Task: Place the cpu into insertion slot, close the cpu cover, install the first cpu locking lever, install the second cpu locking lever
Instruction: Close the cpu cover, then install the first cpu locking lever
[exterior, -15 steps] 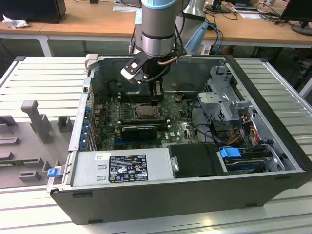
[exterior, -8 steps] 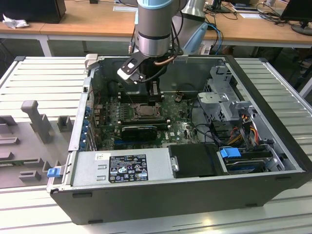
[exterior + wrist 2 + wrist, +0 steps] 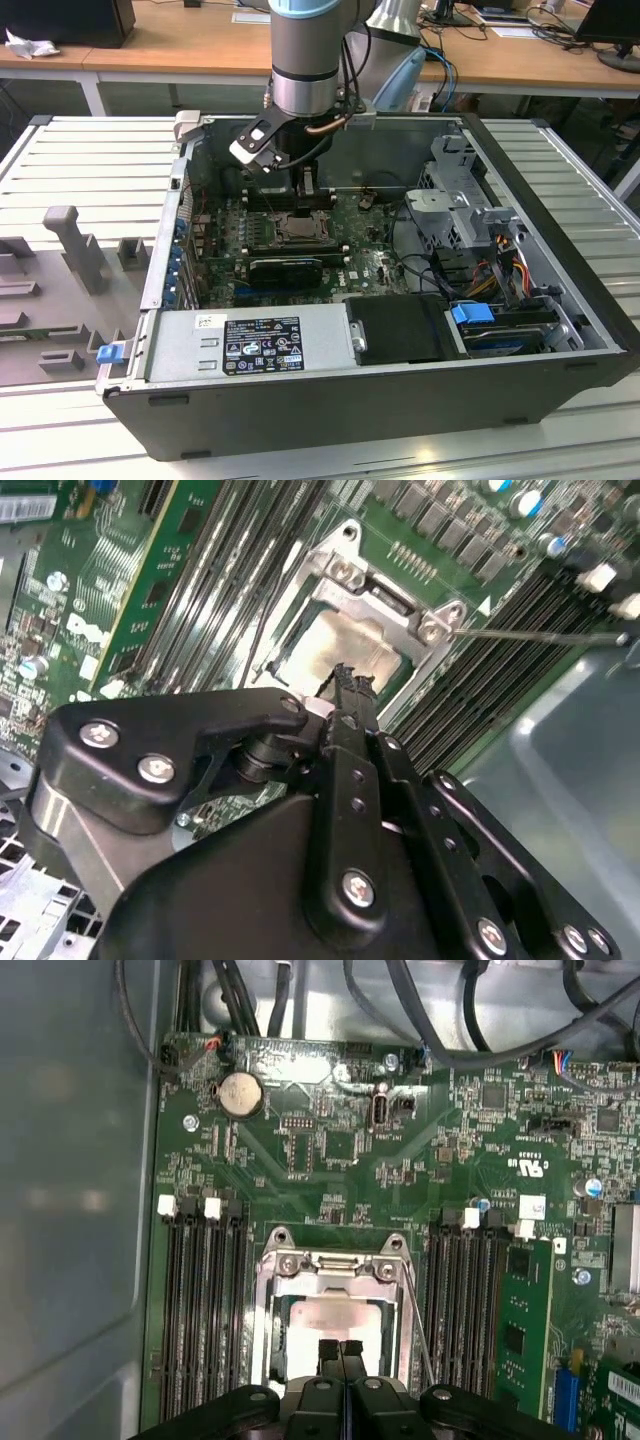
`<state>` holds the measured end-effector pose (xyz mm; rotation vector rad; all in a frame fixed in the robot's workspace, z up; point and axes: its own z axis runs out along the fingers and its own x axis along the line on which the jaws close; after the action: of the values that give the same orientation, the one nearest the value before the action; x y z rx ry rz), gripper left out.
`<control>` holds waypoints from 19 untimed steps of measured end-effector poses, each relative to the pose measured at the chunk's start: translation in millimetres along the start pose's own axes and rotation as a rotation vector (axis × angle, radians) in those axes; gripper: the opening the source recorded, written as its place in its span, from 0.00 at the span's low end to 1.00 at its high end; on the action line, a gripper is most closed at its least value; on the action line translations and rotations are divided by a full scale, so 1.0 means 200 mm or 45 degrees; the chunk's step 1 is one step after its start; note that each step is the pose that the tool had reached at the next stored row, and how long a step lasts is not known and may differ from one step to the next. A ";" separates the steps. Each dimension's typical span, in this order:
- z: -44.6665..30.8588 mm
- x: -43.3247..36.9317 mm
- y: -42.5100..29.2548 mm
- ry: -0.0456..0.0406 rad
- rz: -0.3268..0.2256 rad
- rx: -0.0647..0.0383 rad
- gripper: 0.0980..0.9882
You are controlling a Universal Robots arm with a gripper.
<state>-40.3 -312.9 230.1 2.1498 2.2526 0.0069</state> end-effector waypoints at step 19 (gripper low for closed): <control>-0.080 -0.001 -0.009 -0.008 0.000 0.000 0.01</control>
<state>-42.4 -312.9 246.1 2.1465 2.2494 -0.0004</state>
